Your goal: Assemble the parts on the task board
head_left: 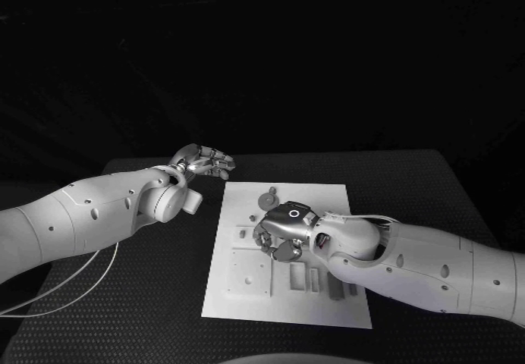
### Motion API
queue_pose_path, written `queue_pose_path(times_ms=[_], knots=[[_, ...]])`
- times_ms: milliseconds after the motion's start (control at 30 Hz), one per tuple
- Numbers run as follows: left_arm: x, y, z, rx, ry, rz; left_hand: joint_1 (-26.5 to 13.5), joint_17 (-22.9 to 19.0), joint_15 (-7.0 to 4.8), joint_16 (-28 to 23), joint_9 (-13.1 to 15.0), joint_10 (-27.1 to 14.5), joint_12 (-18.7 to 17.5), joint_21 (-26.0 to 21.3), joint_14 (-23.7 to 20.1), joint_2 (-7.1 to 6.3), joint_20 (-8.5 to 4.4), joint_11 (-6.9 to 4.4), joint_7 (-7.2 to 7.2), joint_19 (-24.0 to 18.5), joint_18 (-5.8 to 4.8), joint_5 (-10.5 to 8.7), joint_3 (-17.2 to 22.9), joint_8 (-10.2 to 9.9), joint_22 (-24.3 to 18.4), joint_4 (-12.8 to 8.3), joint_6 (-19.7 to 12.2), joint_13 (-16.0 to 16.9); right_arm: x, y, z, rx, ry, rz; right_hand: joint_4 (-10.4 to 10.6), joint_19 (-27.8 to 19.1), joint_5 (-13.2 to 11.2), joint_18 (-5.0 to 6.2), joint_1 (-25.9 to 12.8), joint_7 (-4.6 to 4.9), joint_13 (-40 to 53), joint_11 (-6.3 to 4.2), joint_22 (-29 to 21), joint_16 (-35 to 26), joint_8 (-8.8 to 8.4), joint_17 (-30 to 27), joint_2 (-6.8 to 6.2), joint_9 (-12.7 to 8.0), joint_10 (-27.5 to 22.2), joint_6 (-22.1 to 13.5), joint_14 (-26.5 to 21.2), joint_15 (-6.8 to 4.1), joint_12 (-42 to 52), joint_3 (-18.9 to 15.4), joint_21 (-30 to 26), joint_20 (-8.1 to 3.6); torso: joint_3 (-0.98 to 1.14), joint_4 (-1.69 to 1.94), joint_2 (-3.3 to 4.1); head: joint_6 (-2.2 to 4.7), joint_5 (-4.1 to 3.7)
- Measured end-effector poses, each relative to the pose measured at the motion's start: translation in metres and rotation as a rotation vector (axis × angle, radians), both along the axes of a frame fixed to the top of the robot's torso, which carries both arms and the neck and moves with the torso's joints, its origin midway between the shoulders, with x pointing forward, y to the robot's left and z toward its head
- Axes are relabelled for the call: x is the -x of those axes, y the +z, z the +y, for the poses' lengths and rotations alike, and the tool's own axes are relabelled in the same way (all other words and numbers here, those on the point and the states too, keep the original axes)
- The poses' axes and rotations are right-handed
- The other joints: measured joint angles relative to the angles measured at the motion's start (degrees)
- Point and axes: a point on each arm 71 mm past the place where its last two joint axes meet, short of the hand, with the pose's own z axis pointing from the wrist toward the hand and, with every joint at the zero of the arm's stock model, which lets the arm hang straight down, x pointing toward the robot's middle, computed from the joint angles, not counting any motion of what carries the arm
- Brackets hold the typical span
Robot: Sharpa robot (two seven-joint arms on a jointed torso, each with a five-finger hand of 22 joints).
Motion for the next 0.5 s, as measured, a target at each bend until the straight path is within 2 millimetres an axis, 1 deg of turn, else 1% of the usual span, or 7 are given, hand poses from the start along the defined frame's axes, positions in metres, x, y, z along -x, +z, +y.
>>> queue_pose_path(times_ms=[133, 200, 333, 500], knots=[[0.0, 0.0, -0.004, 0.003, -0.005, 0.0, -0.22, 0.16, 0.0, 0.0, 0.0, 0.0, 0.0, 0.0, 0.0, -0.22, 0.0, 0.0, 0.0, 0.0, 0.0, 0.0, -0.18, 0.0, -0.1, 0.18, 0.0, -0.04, 0.005, -0.008, 0.004, 0.019, 0.017, 0.014, 0.0, -0.01, -0.02, -0.01, 0.07, 0.06, 0.01, 0.01, 0.0, 0.0, -0.02, 0.0, 0.07, 0.0, -0.01, -0.06, 0.0, 0.0, -0.02, 0.0, 0.0, 0.01, 0.03, 0.0, 0.02, -0.12, 0.42], [0.0, 0.0, -0.006, 0.004, -0.007, 0.0, -0.22, 0.23, 0.0, -0.1, 0.0, 0.0, 0.0, 0.0, 0.0, -0.22, 0.0, 0.0, 0.0, 0.0, 0.0, 0.0, -0.18, 0.0, -0.12, 0.18, 0.0, -0.06, 0.008, -0.012, 0.007, 0.03, 0.026, 0.018, -0.01, 0.0, -0.03, 0.0, 0.14, 0.06, 0.05, 0.01, 0.0, 0.0, -0.02, 0.0, 0.14, 0.01, -0.01, -0.07, 0.0, 0.0, -0.13, -0.01, 0.0, 0.0, 0.04, -0.01, 0.03, -0.3, 0.69], [0.0, 0.0, -0.007, 0.005, -0.01, -0.001, -0.22, 0.23, -0.02, -0.22, -0.05, 0.0, 0.0, 0.0, -0.02, -0.22, 0.0, 0.0, 0.0, 0.0, 0.0, 0.0, -0.18, 0.0, -0.16, 0.18, 0.0, -0.06, 0.01, -0.017, 0.007, 0.047, 0.034, 0.022, -0.01, 0.21, -0.03, -0.01, 0.15, 0.06, 0.1, 0.01, -0.01, 0.0, -0.03, -0.01, 0.15, 0.08, -0.02, -0.07, 0.0, 0.0, -0.13, -0.01, 0.0, -0.04, 0.11, -0.03, 0.04, -0.83, 1.29], [-0.001, 0.0, -0.008, 0.006, -0.01, -0.001, -0.22, 0.33, -0.02, -0.23, -0.05, 0.0, 0.0, 0.0, -0.02, -0.22, 0.0, 0.0, 0.0, 0.0, 0.0, 0.0, -0.18, 0.0, -0.22, 0.18, 0.0, -0.06, 0.012, -0.022, 0.008, 0.064, 0.042, 0.029, -0.09, 0.02, -0.03, 0.0, 0.22, 0.07, 0.12, 0.01, -0.01, -0.01, -0.17, 0.0, 0.22, 0.08, -0.03, -0.09, -0.01, 0.0, -0.19, -0.06, 0.0, -0.24, 0.14, 0.0, 0.08, -1.46, 1.81]])
